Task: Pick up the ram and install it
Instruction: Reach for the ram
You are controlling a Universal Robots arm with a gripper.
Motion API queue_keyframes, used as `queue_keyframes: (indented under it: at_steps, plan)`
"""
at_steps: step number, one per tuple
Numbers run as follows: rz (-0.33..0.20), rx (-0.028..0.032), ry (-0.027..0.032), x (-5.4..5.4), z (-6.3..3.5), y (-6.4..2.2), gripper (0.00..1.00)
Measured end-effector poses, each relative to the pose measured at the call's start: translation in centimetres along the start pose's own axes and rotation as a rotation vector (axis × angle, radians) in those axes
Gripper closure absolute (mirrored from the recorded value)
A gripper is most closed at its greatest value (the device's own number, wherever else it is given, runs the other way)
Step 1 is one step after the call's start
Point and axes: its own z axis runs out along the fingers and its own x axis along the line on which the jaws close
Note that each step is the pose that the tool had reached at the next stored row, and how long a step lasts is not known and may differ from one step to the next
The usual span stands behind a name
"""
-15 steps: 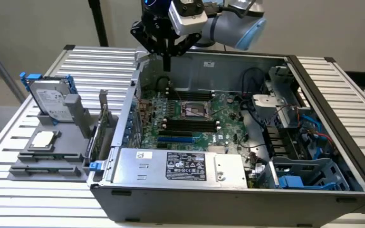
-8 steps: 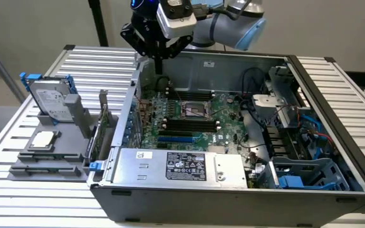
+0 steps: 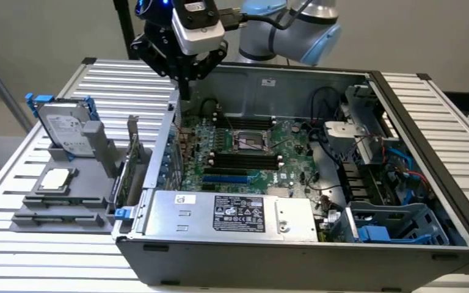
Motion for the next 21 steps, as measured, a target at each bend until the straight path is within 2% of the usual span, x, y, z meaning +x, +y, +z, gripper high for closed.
queue_keyframes:
  at_steps: [8, 21]
  plan:
    - [0.0, 0.0036, -0.0002, 3.2, -0.11, -1.19, 0.89]
    - [0.0, 0.018, -0.0012, 9.1, -0.17, -2.34, 0.89]
